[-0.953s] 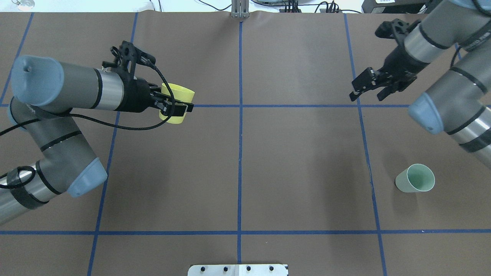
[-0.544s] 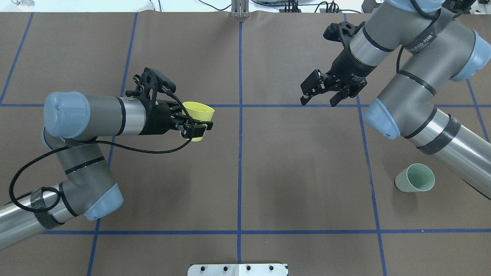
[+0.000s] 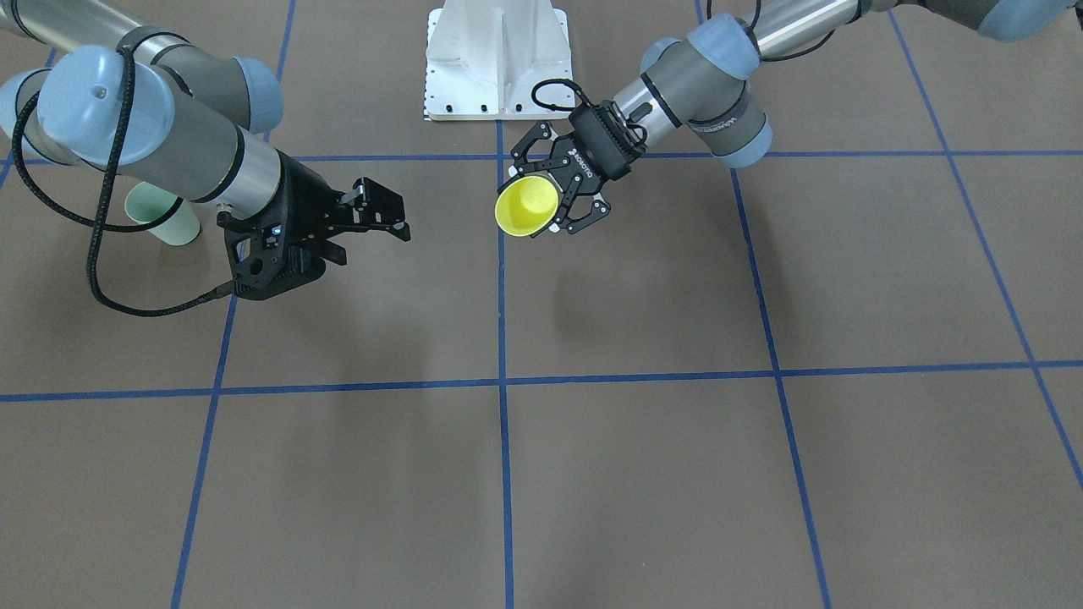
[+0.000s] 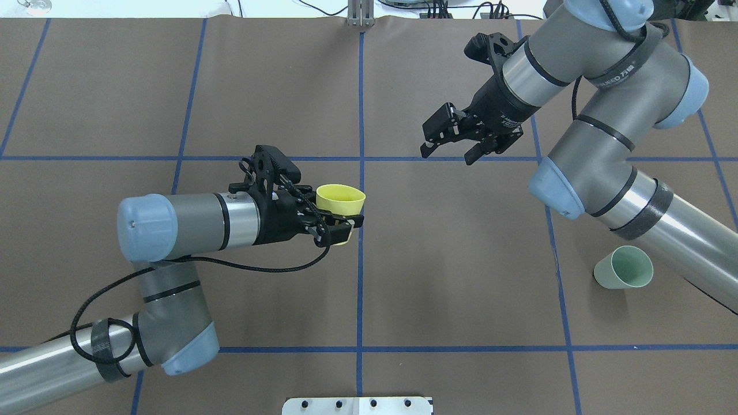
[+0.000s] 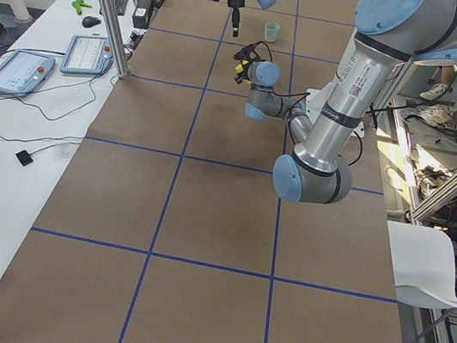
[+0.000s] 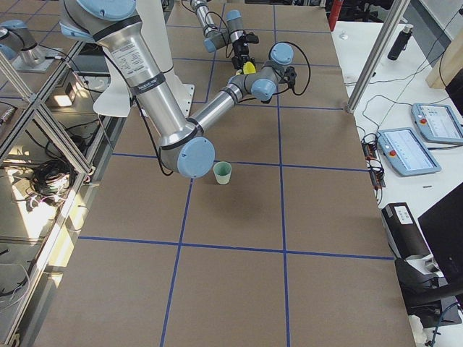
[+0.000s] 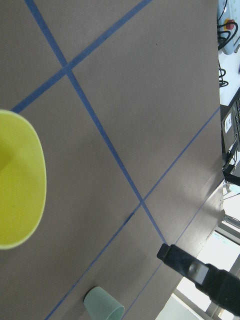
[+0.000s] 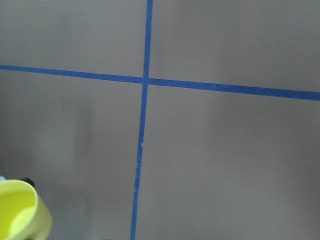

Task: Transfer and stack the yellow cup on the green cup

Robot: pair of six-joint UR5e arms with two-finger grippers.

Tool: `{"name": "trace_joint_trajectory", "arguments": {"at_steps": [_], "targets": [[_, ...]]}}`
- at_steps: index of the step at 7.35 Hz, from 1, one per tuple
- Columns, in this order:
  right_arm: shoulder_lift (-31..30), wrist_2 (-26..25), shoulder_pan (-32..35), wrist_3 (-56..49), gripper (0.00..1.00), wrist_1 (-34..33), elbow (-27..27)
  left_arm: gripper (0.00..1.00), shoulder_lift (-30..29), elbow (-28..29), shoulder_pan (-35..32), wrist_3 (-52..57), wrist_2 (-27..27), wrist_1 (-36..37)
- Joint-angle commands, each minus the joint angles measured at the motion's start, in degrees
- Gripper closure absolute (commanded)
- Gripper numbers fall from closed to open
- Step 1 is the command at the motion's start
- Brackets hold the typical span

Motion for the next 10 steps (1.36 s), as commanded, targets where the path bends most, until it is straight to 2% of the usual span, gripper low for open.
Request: {"name": "trace_joint_trajectory", "arguments": {"at_steps": [1, 5, 10], "targets": [[0.19, 0.17, -1.32, 1.6, 0.03, 0.73, 0.37, 1.0, -4.14, 3.14, 3.46, -1.15, 4.64, -2.17], [0.54, 0.44, -4.31, 1.87, 0.04, 0.65, 0.46, 1.0, -4.78, 3.6, 3.47, -1.15, 4.65, -2.18], [1.07, 0.62, -5.28, 2.75, 0.13, 0.56, 0.02, 1.0, -5.83, 4.48, 3.82, -1.24, 4.65, -2.62]]}}
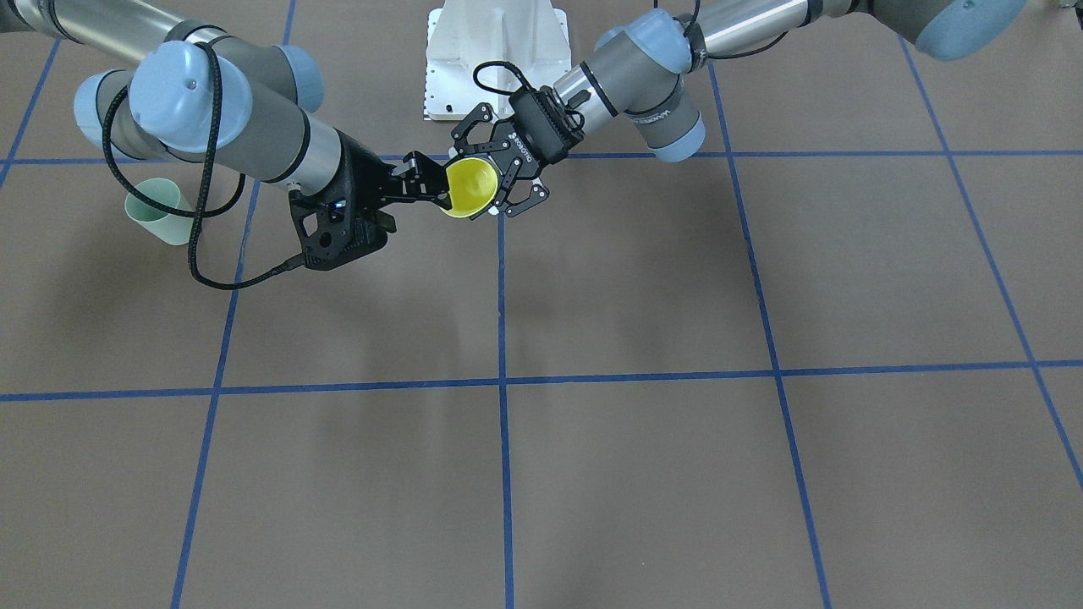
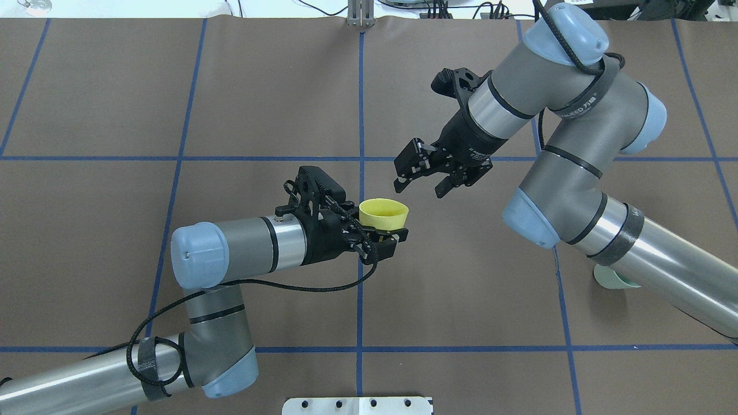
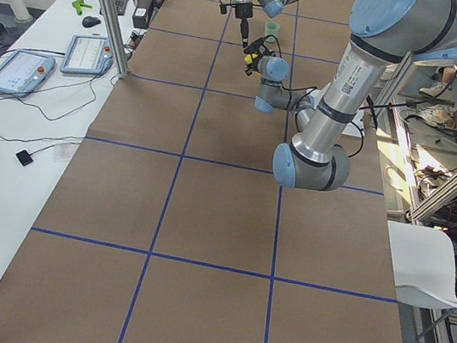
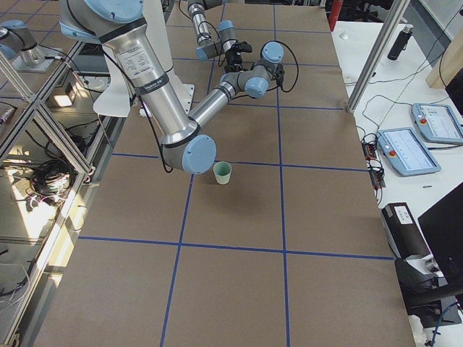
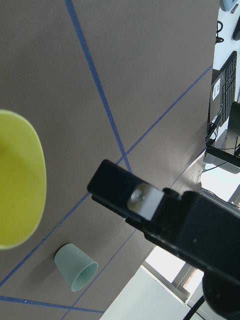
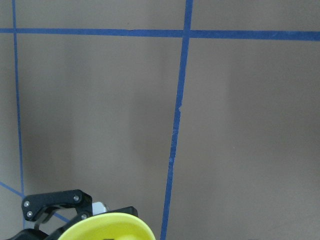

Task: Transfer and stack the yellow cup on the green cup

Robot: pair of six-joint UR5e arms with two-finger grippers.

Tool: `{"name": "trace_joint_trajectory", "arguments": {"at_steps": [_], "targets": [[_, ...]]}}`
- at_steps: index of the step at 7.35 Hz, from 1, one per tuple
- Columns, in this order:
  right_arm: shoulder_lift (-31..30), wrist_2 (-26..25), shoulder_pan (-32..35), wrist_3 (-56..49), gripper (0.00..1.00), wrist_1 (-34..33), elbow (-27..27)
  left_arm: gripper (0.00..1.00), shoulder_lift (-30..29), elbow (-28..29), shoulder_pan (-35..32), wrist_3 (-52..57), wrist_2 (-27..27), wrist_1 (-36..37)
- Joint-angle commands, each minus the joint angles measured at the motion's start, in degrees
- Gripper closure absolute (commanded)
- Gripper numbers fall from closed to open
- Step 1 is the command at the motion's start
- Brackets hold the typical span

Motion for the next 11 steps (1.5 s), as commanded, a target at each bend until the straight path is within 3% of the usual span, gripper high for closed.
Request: {"name": "trace_joint_trajectory", "arguments": {"at_steps": [1, 3, 6, 9, 11], "targets": [[0.03, -0.08, -0.68, 0.04, 0.13, -0.01, -0.11, 1.0, -1.0, 0.04, 0.39, -0.06, 0.09, -0.05], [0.03, -0.08, -1.47, 0.04, 0.13, -0.01, -0.11, 1.0, -1.53, 0.21, 0.39, -0.06, 0.09, 0.04], [-0.31, 0.09, -1.65, 0.04, 0.21, -0.1, 0.24, 1.0, -1.71, 0.3, -0.05, -0.06, 0.09, 0.04], [-0.67, 2.98, -1.74, 0.04, 0.5, -0.01, 0.41, 1.0, -1.71, 0.39, -0.22, 0.02, 0.09, 0.04], [-0.67, 3.78, -1.91, 0.04, 0.53, -0.01, 0.68, 1.0, -1.71, 0.39, -0.49, -0.06, 0.18, 0.13]]}}
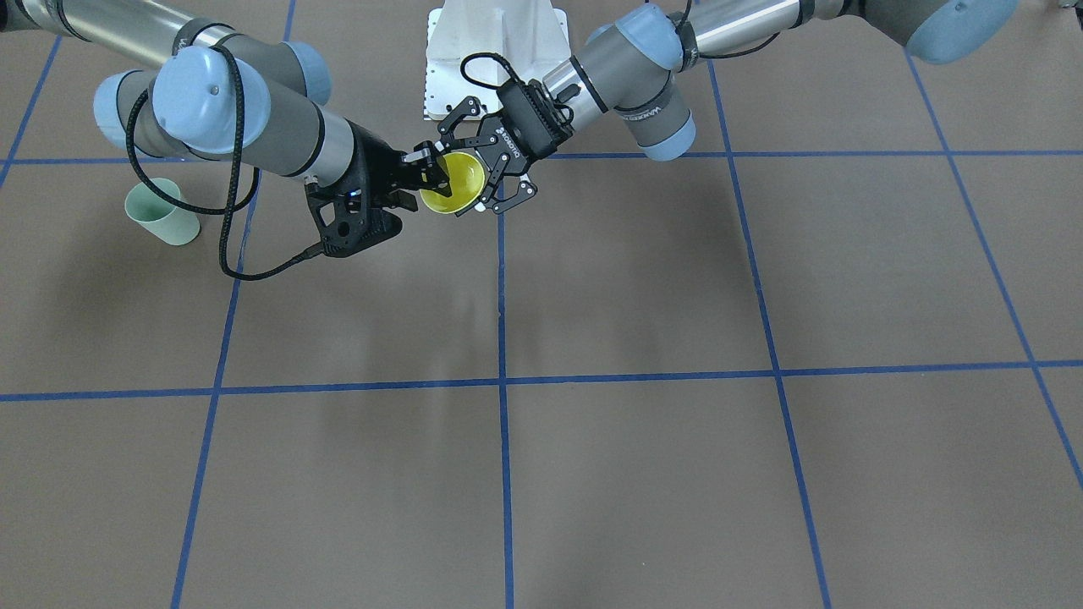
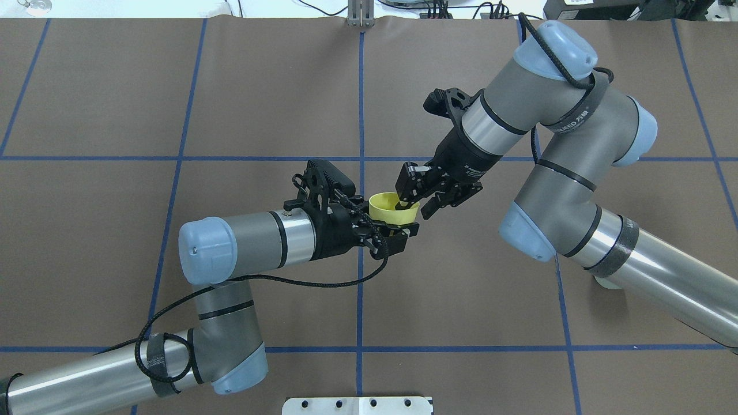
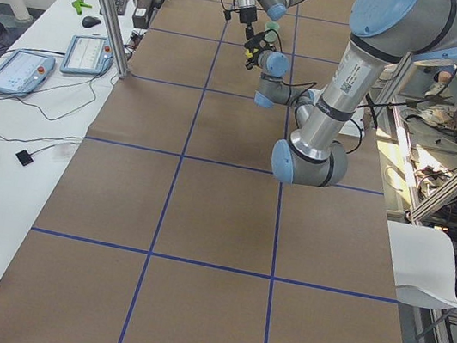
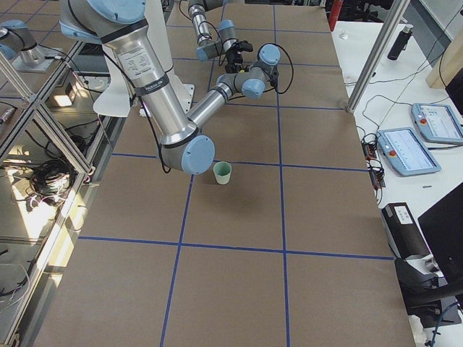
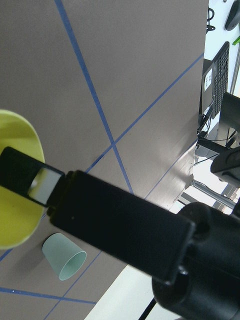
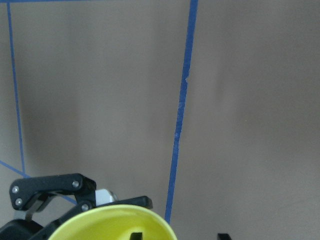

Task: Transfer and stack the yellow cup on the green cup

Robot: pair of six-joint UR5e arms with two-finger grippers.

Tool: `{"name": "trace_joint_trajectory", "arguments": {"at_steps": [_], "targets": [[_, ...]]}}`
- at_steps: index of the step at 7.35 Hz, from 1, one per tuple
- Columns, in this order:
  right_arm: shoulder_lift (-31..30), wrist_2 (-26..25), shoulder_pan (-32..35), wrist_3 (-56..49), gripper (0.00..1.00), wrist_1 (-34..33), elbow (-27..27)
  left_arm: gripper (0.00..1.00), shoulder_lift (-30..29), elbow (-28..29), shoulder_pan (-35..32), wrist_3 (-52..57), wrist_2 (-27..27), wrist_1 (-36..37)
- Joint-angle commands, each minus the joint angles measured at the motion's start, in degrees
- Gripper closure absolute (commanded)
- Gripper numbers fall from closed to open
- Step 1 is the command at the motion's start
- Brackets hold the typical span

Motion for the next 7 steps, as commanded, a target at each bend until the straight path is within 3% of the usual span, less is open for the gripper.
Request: {"name": "trace_joint_trajectory", "arguments": {"at_steps": [1, 6, 7], "targets": [[-0.02, 0.63, -0.22, 0.0, 0.56, 0.02, 0.37, 1.0, 0.0, 0.01, -0.14, -0.02, -0.02, 0.03], [0.07, 0.54, -0.13, 0.0, 0.86, 0.1, 0.28, 1.0, -0.35, -0.08, -0.05, -0.11, -0.11, 0.03], [-0.02, 0.54, -0.13, 0.0, 0.99, 0.19, 0.28, 0.64, -0.44, -0.08, -0.05, -0.98, -0.11, 0.03]]}}
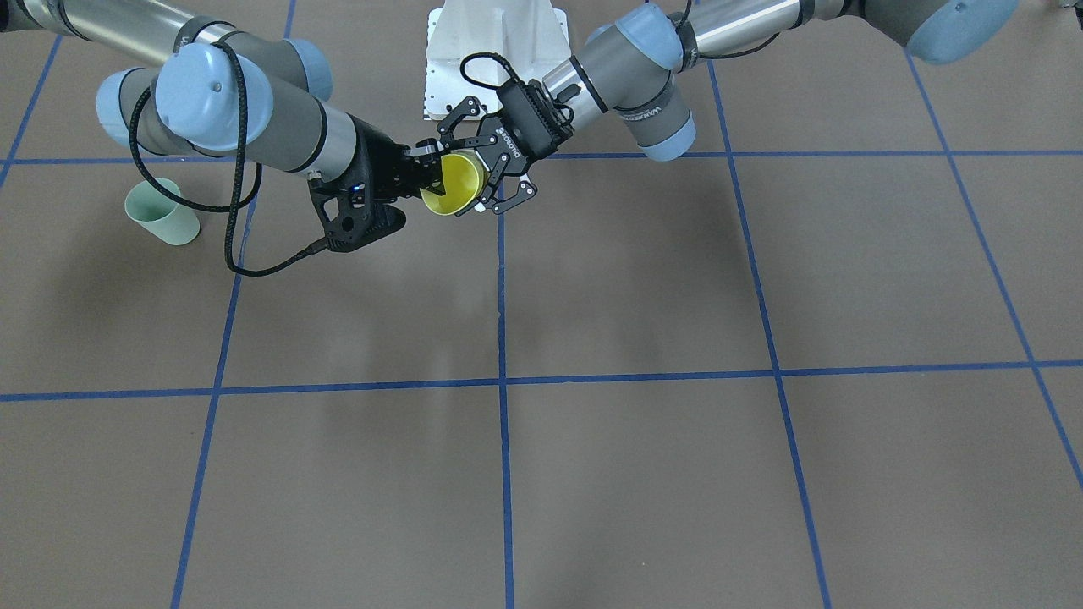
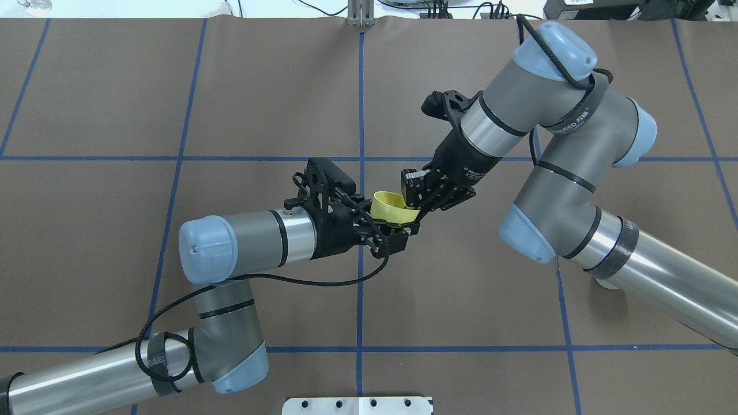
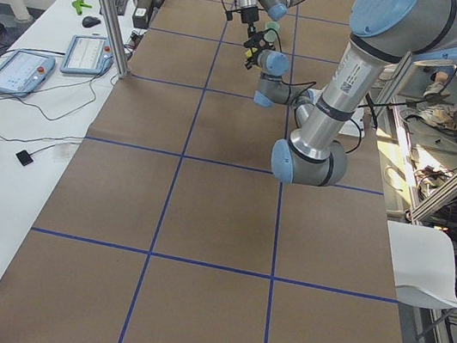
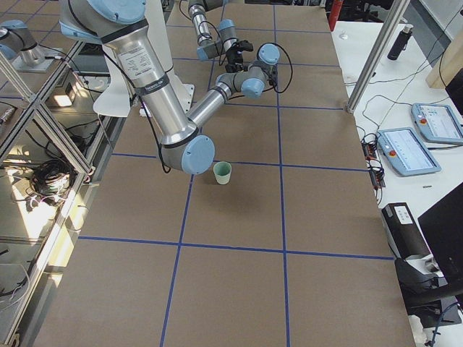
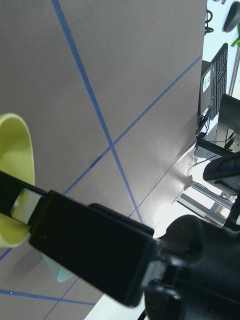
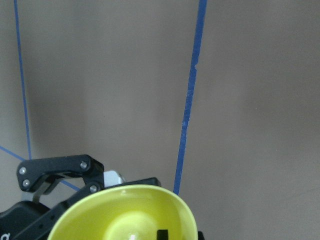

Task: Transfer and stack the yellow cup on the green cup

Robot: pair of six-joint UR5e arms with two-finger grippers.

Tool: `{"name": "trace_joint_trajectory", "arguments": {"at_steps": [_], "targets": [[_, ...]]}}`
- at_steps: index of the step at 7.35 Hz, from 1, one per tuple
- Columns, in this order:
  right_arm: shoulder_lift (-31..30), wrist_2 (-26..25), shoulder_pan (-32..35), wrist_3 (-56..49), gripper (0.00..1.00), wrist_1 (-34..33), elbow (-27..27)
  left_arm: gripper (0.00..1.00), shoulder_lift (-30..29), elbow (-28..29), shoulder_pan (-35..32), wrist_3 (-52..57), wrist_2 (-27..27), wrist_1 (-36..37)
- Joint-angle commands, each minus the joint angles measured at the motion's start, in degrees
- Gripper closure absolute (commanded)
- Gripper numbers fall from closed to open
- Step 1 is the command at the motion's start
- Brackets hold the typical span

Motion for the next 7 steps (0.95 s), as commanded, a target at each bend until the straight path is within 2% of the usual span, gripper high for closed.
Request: {"name": "trace_joint_trajectory", "arguments": {"at_steps": [1, 2, 5, 7], "targets": [[-0.05, 0.01, 0.28, 0.09, 1.0, 0.08, 0.1, 0.09, -0.16, -0.11, 0.0, -3.3, -0.01, -0.01], [-0.22, 0.01, 0.46, 0.09, 1.0, 0.08, 0.18, 0.0, -0.07, -0.37, 0.0, -3.67, -0.01, -0.01], [-1.97, -0.69, 2.38, 0.0, 1.0, 0.08, 0.53, 0.0, -0.07, -0.55, -0.43, -3.85, 0.08, 0.52], [-3.47, -6.28, 7.28, -0.35, 1.0, 0.08, 0.62, 0.0, 0.01, -0.9, -1.92, -6.29, -0.27, 0.52]]}}
